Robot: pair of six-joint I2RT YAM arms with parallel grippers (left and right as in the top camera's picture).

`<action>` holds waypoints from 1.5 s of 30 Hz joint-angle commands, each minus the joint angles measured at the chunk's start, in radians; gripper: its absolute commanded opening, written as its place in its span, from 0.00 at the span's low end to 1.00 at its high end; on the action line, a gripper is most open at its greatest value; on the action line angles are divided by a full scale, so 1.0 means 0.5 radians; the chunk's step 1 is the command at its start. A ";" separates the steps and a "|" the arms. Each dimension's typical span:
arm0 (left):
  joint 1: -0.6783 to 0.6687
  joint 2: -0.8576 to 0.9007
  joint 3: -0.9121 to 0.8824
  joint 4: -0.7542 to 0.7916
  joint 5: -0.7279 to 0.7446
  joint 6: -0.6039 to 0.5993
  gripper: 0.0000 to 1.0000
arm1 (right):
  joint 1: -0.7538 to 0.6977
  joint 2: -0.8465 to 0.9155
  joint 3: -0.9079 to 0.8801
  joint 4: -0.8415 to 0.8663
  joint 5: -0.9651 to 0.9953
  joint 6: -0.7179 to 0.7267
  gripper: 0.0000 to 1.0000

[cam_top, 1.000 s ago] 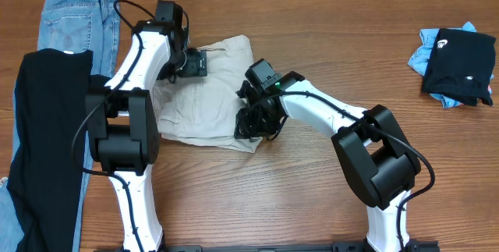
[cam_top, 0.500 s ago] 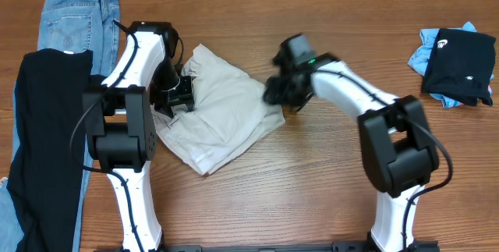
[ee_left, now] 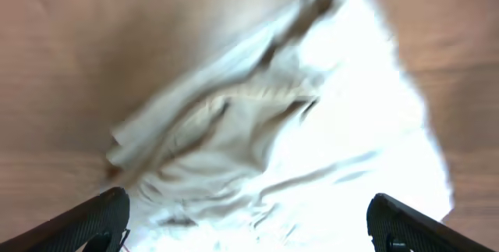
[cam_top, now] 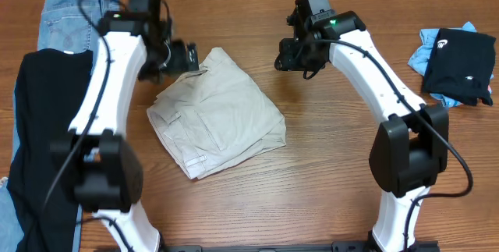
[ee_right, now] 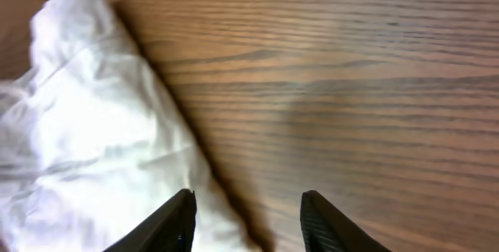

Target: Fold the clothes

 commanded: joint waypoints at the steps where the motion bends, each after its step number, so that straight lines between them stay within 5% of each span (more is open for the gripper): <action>1: -0.010 -0.024 0.009 0.103 -0.081 0.192 1.00 | 0.040 -0.163 0.062 -0.032 0.023 -0.015 0.49; 7: -0.009 0.122 0.008 0.156 -0.067 0.551 1.00 | 0.050 -0.206 0.060 -0.304 -0.084 0.236 0.52; 13: -0.010 0.336 0.008 0.164 -0.064 0.584 1.00 | 0.053 -0.205 -0.069 -0.591 -0.365 0.385 0.63; 21: -0.010 0.596 0.008 0.159 0.082 0.606 1.00 | 0.108 -0.204 -0.336 -0.528 -0.491 0.385 0.67; 23: -0.011 0.642 0.008 0.113 0.097 0.596 0.89 | 0.115 -0.204 -0.369 -0.527 -0.504 0.385 0.68; 28: -0.015 0.727 0.008 -0.095 0.121 0.436 0.16 | 0.133 -0.204 -0.391 -0.571 -0.504 0.337 0.68; 29: -0.016 0.737 0.008 -0.140 0.172 0.420 0.08 | 0.133 -0.204 -0.391 -0.591 -0.504 0.305 0.68; 35: -0.017 0.736 0.006 -0.248 0.483 0.395 0.04 | 0.126 -0.204 -0.391 -0.687 -0.443 0.195 0.68; 45: -0.031 0.736 0.006 0.206 0.716 -0.377 0.04 | -0.047 -0.204 -0.391 -0.713 -0.307 0.143 0.68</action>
